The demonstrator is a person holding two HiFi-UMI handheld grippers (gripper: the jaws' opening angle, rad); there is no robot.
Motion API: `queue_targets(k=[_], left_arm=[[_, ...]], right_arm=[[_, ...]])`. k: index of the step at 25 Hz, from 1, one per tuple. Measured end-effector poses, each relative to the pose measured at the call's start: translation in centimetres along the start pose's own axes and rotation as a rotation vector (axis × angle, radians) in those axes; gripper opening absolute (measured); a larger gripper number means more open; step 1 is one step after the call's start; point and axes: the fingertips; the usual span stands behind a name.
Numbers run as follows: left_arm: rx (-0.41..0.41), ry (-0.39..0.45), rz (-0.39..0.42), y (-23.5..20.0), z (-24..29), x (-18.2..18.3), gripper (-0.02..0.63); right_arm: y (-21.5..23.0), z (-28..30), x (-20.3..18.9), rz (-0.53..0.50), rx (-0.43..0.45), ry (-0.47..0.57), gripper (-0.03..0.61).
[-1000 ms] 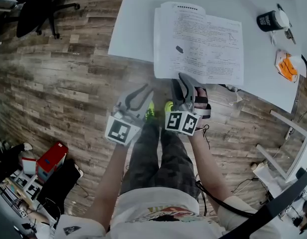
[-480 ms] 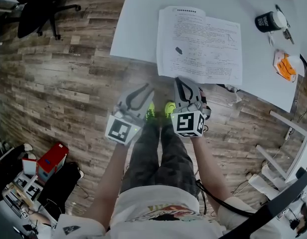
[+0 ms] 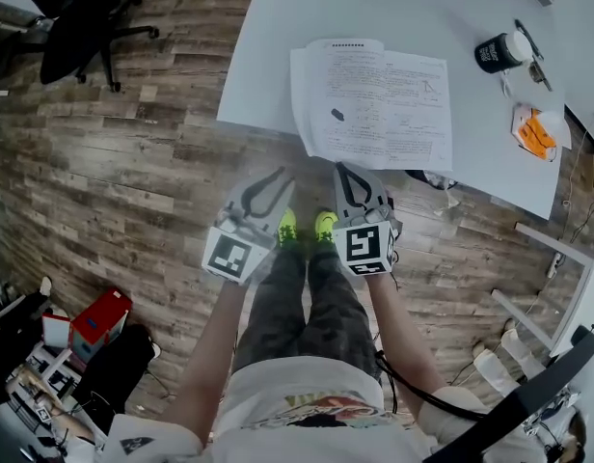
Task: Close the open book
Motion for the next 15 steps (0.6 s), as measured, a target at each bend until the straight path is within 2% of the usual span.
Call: queue_targets(k=[7, 15], left_arm=[[-0.015, 0.012, 0.048, 0.7, -0.4, 3.5, 0.054], [-0.021, -0.001, -0.007, 2.3, -1.4, 6.4, 0.054]], right_arm=[[0.6, -1.4, 1.3, 0.043, 0.010, -0.008, 0.020], [1.2, -2.8, 2.1, 0.107, 0.038, -0.021, 0.018]])
Point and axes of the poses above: the fingertips, and each gripper's own axes: z forward along the fingers, y to its right, x out of its top, and after that the axes turned 1 degree about -y, right-handed
